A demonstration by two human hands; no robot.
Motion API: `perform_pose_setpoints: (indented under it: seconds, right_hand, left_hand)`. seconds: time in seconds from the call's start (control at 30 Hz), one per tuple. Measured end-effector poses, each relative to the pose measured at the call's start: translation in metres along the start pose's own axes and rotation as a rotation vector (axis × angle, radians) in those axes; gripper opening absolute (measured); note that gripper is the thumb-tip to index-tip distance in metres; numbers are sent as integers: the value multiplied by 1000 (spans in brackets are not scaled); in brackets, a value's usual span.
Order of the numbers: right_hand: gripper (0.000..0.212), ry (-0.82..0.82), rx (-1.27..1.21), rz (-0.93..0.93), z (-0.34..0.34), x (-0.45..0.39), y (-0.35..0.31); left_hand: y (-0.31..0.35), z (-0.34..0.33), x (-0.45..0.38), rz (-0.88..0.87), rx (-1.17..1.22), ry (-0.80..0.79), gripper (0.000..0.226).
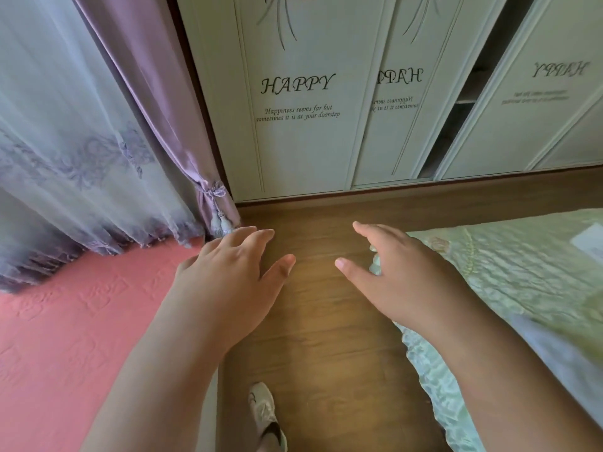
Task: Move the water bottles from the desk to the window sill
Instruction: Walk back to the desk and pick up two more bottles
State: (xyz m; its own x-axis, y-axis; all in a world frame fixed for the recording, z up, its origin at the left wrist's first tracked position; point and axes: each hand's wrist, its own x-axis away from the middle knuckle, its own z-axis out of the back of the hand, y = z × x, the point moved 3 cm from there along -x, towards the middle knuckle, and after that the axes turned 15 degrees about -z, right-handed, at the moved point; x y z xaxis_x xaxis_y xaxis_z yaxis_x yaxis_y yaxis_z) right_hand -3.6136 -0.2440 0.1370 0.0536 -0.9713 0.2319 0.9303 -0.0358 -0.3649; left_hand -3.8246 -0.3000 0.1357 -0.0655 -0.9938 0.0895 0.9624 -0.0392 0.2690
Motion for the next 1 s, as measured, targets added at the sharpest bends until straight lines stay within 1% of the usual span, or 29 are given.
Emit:
perform_pose_setpoints:
  seconds: [0.1, 0.27, 0.47, 0.67, 0.8, 1.0]
  right_hand:
    - [66, 33, 13, -41, 4, -29, -24]
    - [66, 97, 3, -61, 10, -76, -75]
    - [67, 92, 1, -110, 2, -119, -107]
    - [67, 82, -17, -133, 2, -164, -122]
    - [66, 32, -56, -119, 0, -199, -126]
    - [67, -8, -115, -68, 9, -273, -131]
  left_hand:
    - [-28, 14, -39, -39, 7, -9, 70]
    - [-78, 48, -95, -81, -6, 48, 68]
    - [-117, 63, -138, -112, -4, 24, 67]
    - [-137, 64, -176, -112, 8, -4, 67]
    - [-139, 65, -206, -101, 8, -2, 63]
    - [-139, 77, -265, -59, -10, -15, 65]
